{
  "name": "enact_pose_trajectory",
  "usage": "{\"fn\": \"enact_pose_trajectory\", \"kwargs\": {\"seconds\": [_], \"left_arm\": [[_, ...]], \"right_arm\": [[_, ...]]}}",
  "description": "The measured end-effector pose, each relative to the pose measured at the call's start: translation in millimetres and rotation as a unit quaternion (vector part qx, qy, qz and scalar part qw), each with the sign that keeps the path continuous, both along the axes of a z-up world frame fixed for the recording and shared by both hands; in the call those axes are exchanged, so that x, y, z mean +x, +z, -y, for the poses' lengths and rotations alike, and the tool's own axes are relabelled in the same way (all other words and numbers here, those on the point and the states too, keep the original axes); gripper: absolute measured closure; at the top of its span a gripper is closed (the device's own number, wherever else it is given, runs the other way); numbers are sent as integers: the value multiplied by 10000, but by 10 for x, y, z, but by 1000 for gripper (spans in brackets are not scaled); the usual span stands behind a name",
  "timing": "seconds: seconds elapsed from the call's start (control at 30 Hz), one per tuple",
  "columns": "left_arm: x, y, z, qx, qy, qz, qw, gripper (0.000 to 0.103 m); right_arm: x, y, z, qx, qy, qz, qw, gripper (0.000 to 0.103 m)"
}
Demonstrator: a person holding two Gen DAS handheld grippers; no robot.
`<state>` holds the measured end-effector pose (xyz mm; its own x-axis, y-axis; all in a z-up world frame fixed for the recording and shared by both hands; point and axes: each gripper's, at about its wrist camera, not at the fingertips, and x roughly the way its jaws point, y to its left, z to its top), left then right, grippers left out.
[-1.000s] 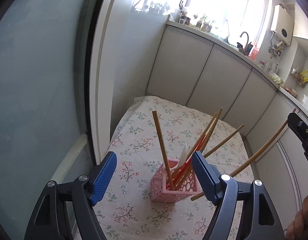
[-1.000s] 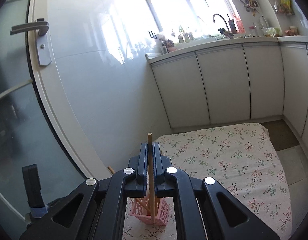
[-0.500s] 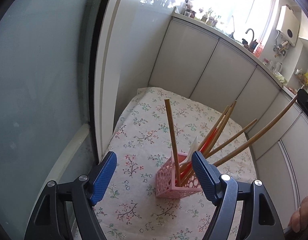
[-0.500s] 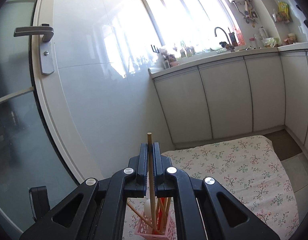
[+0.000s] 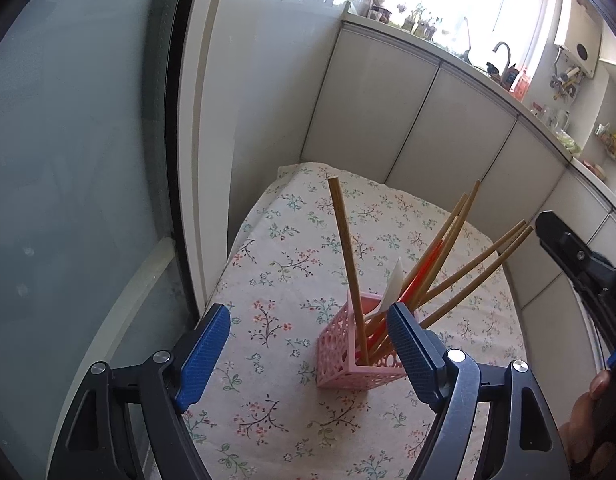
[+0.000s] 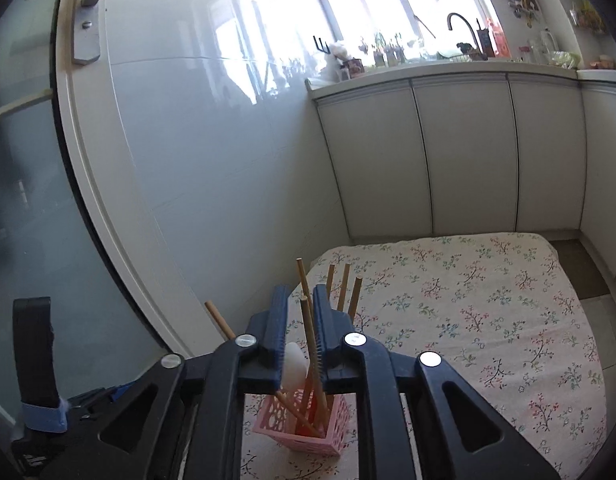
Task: Organize utensils
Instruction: 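Lower the right tool's chopstick into the pink holder and open the right tool, then move both open tools down to the loose chopsticks on the cloth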
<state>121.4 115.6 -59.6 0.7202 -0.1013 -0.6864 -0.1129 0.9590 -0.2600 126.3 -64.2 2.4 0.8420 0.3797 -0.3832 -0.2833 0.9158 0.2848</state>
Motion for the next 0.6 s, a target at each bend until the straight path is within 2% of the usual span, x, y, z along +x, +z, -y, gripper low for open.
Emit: {"fn": "enact_pose_trajectory", "kwargs": {"seconds": [0.13, 0.2, 0.27, 0.5, 0.6], "left_arm": [[-33, 11, 21, 33, -4, -60, 10000, 17], [-63, 15, 48, -12, -78, -109, 9999, 16], [-102, 19, 102, 4, -185, -146, 9997, 15], [-263, 46, 476, 182, -749, -194, 9968, 13], [-319, 33, 667, 291, -965, -251, 9946, 13]], "right_arm": [[-144, 143, 225, 27, -101, -184, 9998, 64], [-241, 175, 369, 16, -208, -314, 9993, 55], [-333, 174, 545, 8, -332, -454, 9984, 51], [-538, 4, 1143, -161, -856, -1256, 9882, 37], [-580, -129, 1343, -232, -1029, -1666, 9804, 36]]}}
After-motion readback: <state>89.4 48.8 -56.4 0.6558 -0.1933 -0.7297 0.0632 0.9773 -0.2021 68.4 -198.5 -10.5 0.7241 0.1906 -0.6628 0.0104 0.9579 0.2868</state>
